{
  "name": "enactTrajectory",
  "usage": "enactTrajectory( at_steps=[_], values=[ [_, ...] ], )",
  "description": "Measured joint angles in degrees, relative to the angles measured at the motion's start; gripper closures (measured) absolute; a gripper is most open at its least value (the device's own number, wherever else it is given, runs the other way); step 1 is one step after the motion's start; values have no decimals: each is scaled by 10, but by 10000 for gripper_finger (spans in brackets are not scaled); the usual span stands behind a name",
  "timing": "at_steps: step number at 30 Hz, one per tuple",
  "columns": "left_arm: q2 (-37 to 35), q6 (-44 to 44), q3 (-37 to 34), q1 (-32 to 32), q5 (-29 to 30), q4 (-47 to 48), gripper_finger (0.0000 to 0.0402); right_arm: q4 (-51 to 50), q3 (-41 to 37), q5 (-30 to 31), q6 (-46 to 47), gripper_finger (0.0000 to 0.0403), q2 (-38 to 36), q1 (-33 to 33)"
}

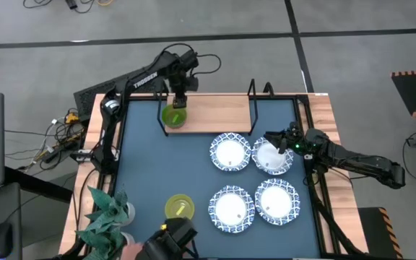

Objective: Place and stack bowls onto a shelf
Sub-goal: Stack the green transparent bowl into the purple transparent bowl on the shelf

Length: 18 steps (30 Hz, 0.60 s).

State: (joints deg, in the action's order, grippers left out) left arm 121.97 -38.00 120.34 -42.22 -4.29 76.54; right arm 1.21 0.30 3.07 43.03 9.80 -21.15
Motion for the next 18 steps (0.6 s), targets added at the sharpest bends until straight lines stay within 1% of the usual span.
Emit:
enactTrajectory(
  at_steps=[4,8,13,18],
  values=[
    [0,1,52,19,7,41,230,0,0,0,0,183,0,0],
    [-7,-11,62,34,31,46,230,0,0,0,0,183,0,0],
    [-4,-50,24,33,35,50,230,0,0,-1,0,183,0,1],
    [-3,-62,-11,33,48,44,230,0,0,-3,0,183,0,1]
  ],
)
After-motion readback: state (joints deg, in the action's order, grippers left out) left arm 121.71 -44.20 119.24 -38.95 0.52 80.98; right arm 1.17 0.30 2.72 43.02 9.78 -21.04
